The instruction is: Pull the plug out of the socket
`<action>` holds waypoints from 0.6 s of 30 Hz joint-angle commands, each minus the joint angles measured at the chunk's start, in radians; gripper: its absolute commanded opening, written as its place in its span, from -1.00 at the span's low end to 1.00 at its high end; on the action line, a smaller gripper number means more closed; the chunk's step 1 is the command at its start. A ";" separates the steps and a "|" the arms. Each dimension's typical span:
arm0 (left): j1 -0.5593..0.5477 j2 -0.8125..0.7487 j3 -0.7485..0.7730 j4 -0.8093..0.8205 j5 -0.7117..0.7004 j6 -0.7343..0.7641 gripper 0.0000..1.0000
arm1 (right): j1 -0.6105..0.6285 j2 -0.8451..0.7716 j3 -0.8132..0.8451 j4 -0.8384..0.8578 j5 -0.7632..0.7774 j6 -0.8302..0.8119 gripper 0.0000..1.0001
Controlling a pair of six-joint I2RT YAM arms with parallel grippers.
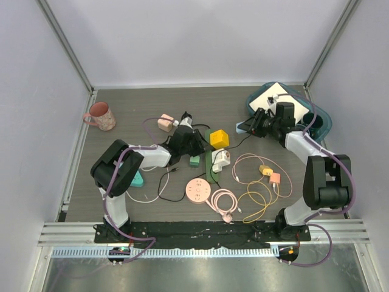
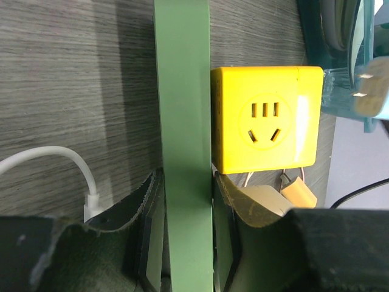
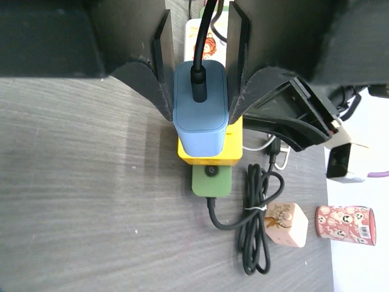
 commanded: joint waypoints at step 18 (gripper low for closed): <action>0.022 -0.163 0.347 -0.281 -0.168 0.119 -1.00 | 0.001 -0.102 0.031 -0.038 0.047 -0.061 -0.98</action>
